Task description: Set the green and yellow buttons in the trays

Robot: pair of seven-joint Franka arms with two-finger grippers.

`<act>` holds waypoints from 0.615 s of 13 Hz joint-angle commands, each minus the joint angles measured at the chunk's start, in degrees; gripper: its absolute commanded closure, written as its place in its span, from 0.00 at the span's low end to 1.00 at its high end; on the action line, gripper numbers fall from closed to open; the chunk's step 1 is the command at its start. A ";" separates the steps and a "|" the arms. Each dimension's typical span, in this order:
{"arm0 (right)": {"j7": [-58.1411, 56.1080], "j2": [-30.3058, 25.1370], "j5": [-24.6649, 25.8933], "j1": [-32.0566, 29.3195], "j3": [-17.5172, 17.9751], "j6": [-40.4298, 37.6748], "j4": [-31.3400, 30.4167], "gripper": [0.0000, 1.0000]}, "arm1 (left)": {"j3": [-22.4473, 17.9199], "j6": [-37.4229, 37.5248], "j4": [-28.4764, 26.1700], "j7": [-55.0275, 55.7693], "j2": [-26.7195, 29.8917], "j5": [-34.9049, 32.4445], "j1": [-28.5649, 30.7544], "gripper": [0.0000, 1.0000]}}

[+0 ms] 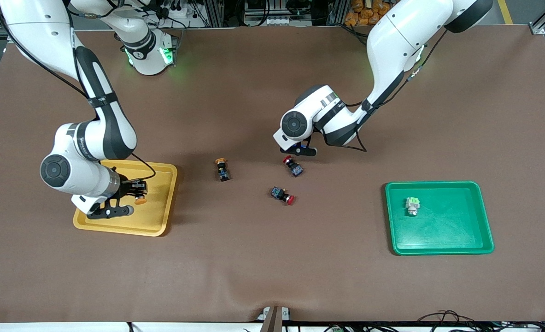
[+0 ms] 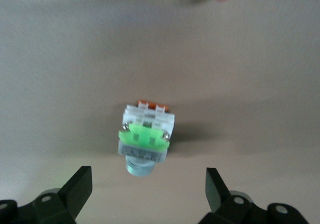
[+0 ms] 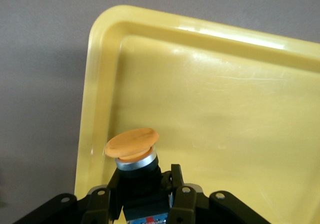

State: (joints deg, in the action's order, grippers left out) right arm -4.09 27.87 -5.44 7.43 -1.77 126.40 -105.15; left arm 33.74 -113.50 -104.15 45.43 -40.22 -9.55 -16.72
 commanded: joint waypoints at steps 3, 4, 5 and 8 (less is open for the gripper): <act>-3.73 4.04 -0.62 -1.72 0.80 4.47 -0.32 1.00 | 0.19 -2.16 -4.30 1.94 2.96 -1.27 -0.06 0.07; -3.82 4.65 -0.62 -1.72 0.80 4.82 -0.32 1.00 | 0.19 -2.16 -4.39 1.94 2.69 -1.26 0.28 0.20; -3.90 5.61 -0.62 -1.81 0.80 6.22 -0.32 1.00 | 0.10 -2.25 -4.30 1.85 2.34 -1.35 0.55 0.29; -6.19 8.17 -0.71 -2.68 0.98 9.22 -0.32 1.00 | -0.34 -2.95 -4.04 1.68 1.99 -1.35 0.90 0.57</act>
State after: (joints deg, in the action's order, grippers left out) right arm -8.09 34.83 -5.44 6.47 -1.81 134.42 -105.66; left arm 33.43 -114.99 -106.78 45.80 -39.57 -9.55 -16.31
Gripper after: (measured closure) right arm 0.599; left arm 0.335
